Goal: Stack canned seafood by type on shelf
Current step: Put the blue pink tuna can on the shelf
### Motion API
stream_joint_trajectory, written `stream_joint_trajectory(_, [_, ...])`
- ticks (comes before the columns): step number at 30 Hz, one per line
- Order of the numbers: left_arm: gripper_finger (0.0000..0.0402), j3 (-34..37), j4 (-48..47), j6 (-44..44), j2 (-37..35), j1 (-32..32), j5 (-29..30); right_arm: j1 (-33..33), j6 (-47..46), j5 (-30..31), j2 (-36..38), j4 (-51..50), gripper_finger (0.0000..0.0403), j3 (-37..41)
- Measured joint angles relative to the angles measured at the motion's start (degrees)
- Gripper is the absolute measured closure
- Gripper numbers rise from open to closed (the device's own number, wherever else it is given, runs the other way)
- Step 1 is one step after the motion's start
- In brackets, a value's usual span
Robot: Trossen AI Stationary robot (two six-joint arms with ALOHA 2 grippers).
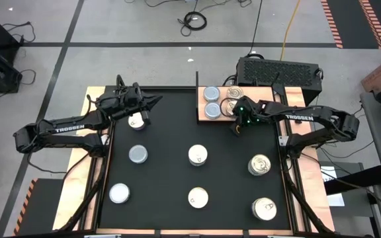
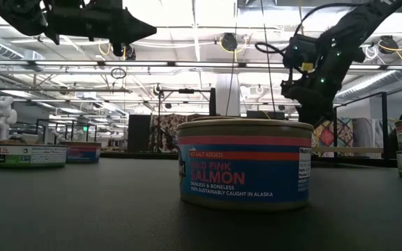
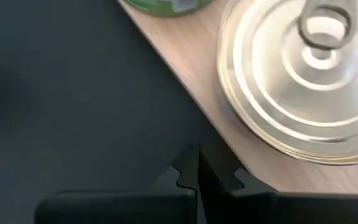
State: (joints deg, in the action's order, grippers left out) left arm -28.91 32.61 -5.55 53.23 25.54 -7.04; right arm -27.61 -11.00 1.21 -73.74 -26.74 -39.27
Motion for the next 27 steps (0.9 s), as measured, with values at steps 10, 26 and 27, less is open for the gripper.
stream_joint_trajectory(10, [0.04, 0.0, -0.7, -2.2, 0.0, 0.0, -3.1, 2.6, 1.3, -0.1, 1.0, 3.8, 0.0403, -2.2])
stream_joint_trajectory(26, [0.04, 0.0, -3.6, -5.2, 0.0, 0.0, -3.1, 2.6, 1.2, 3.8, -0.8, 3.8, 0.0403, -2.2])
stream_joint_trajectory(27, [0.04, 0.0, -3.6, -5.2, 0.0, 0.0, -3.0, 2.6, 1.2, 3.8, -0.8, 3.8, 0.0403, -2.2])
